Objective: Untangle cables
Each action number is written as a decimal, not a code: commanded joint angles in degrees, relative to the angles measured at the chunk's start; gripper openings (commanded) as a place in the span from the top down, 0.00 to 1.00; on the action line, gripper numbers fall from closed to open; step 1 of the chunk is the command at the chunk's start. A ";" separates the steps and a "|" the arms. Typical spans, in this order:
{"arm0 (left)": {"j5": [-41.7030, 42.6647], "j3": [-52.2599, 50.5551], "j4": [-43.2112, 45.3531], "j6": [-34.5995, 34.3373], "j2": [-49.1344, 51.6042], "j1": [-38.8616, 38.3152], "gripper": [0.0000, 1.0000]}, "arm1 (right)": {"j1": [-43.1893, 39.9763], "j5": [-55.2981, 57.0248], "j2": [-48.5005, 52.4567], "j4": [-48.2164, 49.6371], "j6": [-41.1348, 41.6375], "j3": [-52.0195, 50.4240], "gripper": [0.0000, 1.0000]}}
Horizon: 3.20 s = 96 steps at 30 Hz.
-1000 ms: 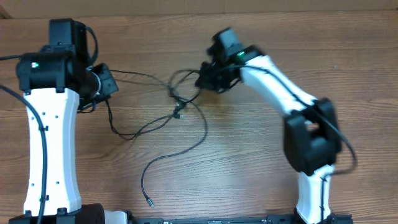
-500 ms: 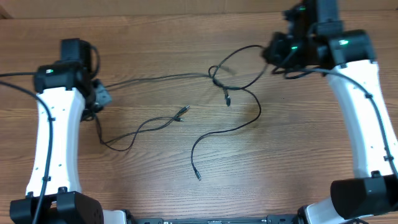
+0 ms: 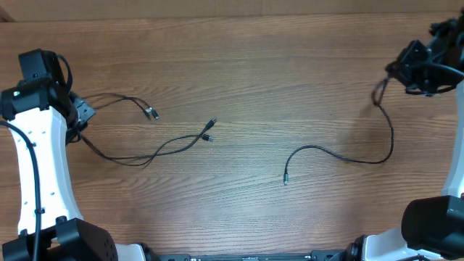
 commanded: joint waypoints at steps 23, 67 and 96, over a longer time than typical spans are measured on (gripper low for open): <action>32.39 -0.26 8.83 12.98 0.31 -29.22 0.16 | 21.86 -24.13 -0.61 6.23 -6.64 -0.24 0.96; 27.56 -9.46 20.22 -21.00 -2.10 -31.21 0.96 | 26.14 -11.74 -0.61 -0.63 -8.81 -0.26 0.21; 50.60 -9.46 38.05 -84.35 -2.08 -27.63 0.96 | 45.13 -6.19 0.90 46.10 14.93 -24.46 0.44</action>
